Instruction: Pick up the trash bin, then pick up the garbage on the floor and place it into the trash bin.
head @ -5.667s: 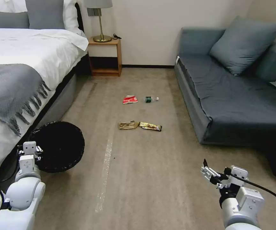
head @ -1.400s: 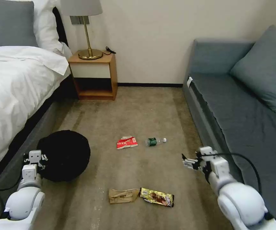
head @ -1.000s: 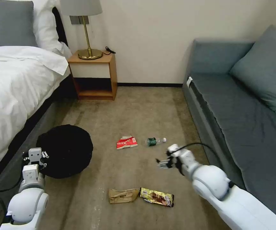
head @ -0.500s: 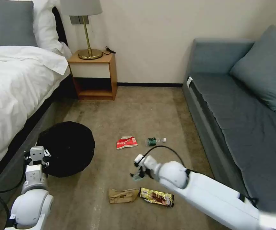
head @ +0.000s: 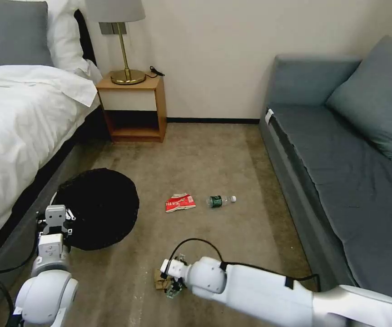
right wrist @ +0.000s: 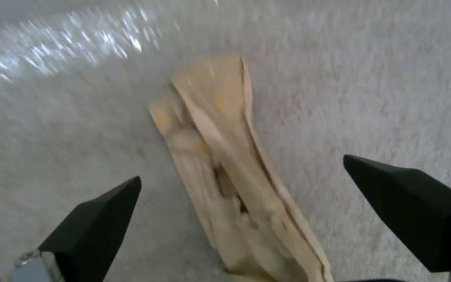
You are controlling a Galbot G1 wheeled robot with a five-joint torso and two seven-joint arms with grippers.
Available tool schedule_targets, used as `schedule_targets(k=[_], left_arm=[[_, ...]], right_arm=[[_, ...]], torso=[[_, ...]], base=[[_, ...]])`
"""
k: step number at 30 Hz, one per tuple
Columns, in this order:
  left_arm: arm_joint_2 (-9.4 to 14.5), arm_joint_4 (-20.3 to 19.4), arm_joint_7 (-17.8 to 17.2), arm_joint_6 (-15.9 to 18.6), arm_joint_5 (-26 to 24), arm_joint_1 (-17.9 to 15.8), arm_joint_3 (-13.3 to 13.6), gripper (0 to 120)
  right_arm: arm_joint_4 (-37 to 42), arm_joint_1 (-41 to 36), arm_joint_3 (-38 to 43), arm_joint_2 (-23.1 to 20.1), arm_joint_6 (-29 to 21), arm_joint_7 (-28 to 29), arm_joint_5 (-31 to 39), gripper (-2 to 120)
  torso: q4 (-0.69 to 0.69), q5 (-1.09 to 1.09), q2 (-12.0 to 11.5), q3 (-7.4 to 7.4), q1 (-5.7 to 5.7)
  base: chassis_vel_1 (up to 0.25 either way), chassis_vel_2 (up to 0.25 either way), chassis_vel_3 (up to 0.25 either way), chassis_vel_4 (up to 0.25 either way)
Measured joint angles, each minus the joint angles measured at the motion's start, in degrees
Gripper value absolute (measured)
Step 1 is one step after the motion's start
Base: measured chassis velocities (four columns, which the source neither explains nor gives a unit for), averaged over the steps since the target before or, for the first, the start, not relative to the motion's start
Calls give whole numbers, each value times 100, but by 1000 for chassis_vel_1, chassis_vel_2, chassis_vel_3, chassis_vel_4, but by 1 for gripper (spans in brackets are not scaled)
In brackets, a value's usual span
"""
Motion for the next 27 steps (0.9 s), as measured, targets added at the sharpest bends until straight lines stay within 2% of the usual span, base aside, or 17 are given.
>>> schedule_targets(k=[10, 14, 19, 21, 24, 27], left_arm=[[-151, -89, 11, -2, 129, 87, 179, 2], [-179, -248, 27, -7, 154, 185, 171, 2], [-187, -275, 31, -23, 154, 239, 145, 2], [-202, -275, 38, -54, 163, 282, 134, 2], [-213, -275, 43, -75, 183, 300, 132, 2], [-214, -284, 56, -88, 208, 322, 132, 2]], right_arm=[[-777, -55, 0, 273, 0, 42, -351, 99], [-1082, -77, 54, 441, 0, 13, -464, 82], [-1095, -77, 40, 487, 0, -33, -477, 70], [-1091, -77, 38, 518, 1, -35, -477, 58], [-1089, -78, 44, 526, 1, -35, -476, 51], [-1072, -104, 106, 517, 1, -29, -477, 36]], torso=[[-1, -1, 0, 0, 0], [-1, 0, 0, 0, 0], [0, 0, 0, 0, 0], [0, -1, 0, 0, 0], [0, 0, 0, 0, 0], [0, 0, 0, 0, 0]], base=[[0, 0, 0, 0], [0, 0, 0, 0], [0, 0, 0, 0], [0, 0, 0, 0], [0, 0, 0, 0], [0, 0, 0, 0]])
